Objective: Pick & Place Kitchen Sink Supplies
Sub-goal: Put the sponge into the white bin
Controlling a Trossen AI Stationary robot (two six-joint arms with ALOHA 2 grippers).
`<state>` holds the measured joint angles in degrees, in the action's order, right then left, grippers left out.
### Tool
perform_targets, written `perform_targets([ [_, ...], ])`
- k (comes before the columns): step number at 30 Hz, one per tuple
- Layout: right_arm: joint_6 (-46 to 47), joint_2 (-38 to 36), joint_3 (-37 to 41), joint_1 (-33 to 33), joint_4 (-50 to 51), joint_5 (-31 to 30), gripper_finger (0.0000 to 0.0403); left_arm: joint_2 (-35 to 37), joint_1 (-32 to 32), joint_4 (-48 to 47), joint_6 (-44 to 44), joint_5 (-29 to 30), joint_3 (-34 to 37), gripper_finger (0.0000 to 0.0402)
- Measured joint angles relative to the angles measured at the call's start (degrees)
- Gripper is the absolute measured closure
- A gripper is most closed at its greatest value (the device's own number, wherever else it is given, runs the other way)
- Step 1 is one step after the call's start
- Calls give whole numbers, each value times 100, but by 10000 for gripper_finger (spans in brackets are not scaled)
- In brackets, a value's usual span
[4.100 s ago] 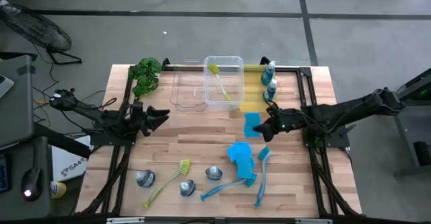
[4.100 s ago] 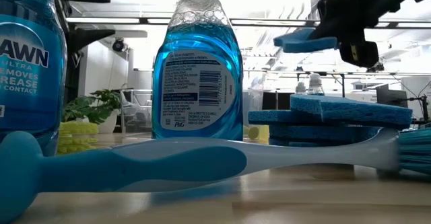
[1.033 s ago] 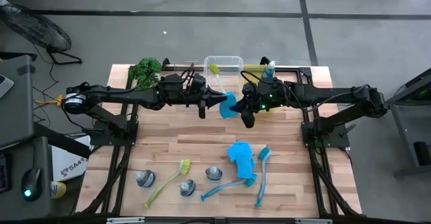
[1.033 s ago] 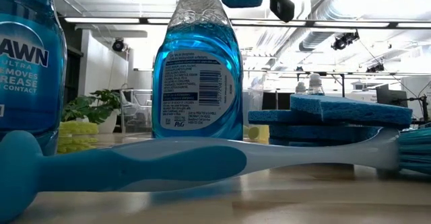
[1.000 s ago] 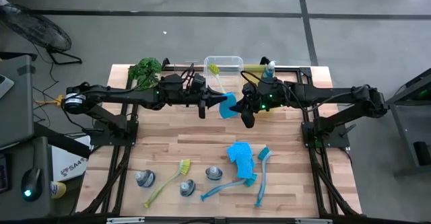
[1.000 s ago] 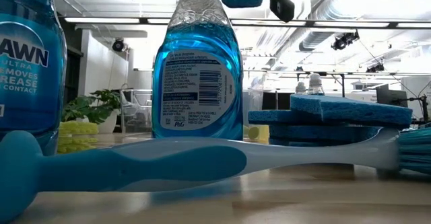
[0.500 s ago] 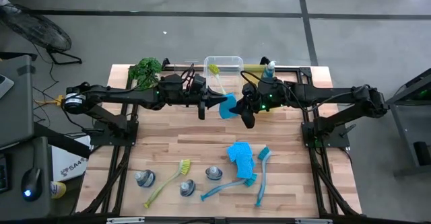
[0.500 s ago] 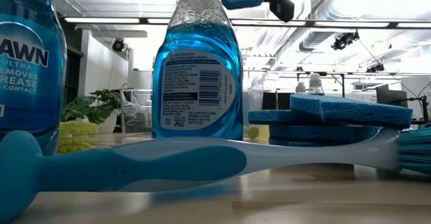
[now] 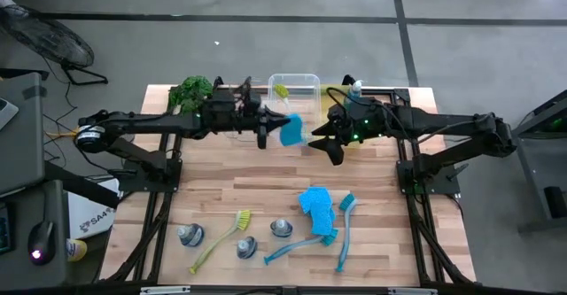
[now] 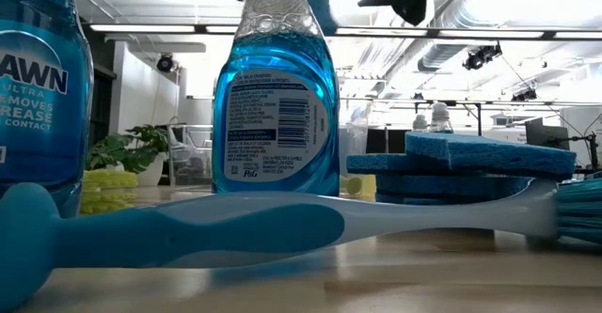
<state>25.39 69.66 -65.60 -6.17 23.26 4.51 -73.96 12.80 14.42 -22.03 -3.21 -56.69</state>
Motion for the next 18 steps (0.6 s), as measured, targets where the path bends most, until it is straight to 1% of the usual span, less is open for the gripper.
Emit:
perform_targets([
  [3, 3, -118, 0, -25, 140, -98, 181, 320, 220, -703, 100, 439, -3, 388],
  [6, 4, -184, 0, -25, 181, -155, 181, 540, 381, -1345, 99, 1098, -4, 388],
  [12, 4, -196, 0, -22, 184, -303, 181, 650, 564, -2281, 77, 2429, -2, 388],
  [15, 7, -196, 2, -22, 190, -379, 181, 622, 673, -2572, -157, 2821, 0, 388],
  [18, 34, -196, 0, -22, 199, -463, 181, 541, 829, -3060, -687, 2999, 3, 388],
])
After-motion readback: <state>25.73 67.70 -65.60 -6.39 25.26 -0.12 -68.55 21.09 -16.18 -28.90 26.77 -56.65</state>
